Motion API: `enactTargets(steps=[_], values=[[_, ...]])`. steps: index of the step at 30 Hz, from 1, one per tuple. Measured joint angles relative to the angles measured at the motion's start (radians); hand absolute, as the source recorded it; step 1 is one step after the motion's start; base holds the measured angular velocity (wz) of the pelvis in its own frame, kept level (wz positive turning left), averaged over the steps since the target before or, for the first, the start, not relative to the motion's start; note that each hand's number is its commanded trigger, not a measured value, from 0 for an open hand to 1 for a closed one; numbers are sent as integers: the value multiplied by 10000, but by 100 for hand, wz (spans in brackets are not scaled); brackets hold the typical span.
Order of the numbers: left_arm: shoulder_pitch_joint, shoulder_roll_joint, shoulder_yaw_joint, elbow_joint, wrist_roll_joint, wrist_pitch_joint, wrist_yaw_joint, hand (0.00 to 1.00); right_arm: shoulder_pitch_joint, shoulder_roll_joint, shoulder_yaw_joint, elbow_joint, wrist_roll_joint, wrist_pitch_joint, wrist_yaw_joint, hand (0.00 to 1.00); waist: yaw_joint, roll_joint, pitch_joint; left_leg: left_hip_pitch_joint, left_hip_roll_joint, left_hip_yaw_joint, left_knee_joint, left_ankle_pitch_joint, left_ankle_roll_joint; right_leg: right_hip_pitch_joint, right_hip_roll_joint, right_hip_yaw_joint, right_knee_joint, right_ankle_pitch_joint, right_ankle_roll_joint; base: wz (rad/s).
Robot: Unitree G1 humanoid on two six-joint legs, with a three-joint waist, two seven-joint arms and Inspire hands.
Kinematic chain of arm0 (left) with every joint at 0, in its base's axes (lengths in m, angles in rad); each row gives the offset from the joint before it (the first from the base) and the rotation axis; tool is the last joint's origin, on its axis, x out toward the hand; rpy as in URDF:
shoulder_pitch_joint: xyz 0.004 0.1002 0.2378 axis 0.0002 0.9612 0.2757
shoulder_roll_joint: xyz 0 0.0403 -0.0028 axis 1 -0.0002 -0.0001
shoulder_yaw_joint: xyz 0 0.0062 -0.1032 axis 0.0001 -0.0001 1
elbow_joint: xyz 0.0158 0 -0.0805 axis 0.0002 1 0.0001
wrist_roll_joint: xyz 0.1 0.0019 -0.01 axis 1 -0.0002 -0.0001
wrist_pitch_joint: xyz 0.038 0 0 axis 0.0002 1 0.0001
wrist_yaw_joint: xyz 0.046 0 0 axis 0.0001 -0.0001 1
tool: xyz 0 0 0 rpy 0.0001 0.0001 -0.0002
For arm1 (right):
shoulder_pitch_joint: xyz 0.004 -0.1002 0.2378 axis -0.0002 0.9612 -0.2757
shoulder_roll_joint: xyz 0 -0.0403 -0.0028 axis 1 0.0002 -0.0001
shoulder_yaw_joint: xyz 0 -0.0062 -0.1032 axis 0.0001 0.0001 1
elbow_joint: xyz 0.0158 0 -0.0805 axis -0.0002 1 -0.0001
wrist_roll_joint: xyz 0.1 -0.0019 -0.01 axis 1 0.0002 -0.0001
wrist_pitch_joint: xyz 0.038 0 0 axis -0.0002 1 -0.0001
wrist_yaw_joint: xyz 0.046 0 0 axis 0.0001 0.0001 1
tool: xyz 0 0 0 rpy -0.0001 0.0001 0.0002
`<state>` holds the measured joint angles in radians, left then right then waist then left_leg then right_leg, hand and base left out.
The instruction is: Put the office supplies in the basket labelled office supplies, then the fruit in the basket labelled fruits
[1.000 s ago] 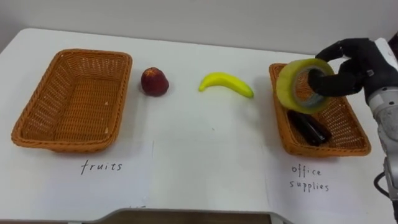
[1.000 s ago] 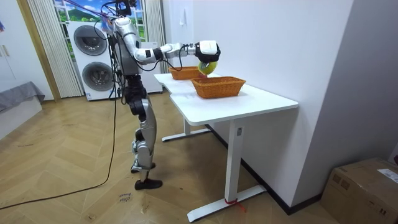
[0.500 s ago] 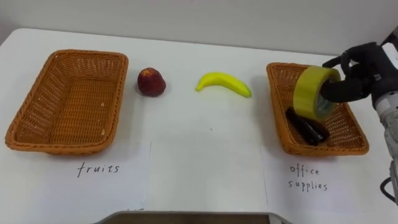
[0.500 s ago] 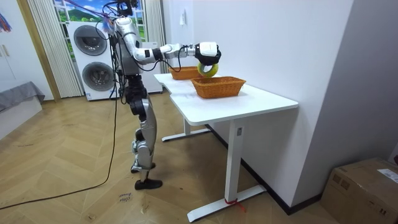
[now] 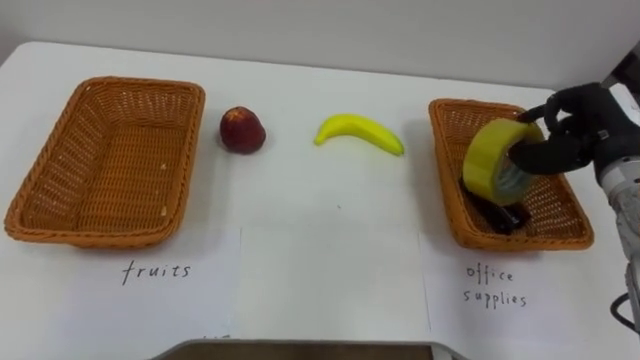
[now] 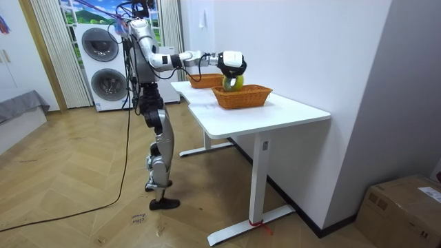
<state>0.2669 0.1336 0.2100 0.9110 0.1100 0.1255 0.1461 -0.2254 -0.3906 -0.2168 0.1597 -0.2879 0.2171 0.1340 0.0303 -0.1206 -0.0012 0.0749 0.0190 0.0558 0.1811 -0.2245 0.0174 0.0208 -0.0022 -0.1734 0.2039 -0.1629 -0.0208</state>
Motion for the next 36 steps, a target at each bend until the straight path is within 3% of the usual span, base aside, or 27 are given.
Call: enactTargets(steps=[11, 21, 36], values=[[21, 20, -110, -70, -36, -45, 268, 0, 0, 0, 2, -109, -1, -1, 0, 0, -1, -67, -48, 63, 22, 16, 1, 1, -1, 48, -4, 55, 2, 2, -3, 0], [130, 36, -234, -43, -205, -46, 411, 0, 2, 0, 3, -107, -8, -1, 0, 0, 24, -9, -11, 59, 15, 29, -106, 6, -15, 38, 36, 47, 10, 15, -24, 0], [160, 44, -280, -105, -205, -58, 428, 0, 1, 0, 5, -109, 50, -2, 0, 0, 7, -57, -21, 128, 35, 113, -114, 13, -16, 27, 26, 69, -15, 14, -22, 0]])
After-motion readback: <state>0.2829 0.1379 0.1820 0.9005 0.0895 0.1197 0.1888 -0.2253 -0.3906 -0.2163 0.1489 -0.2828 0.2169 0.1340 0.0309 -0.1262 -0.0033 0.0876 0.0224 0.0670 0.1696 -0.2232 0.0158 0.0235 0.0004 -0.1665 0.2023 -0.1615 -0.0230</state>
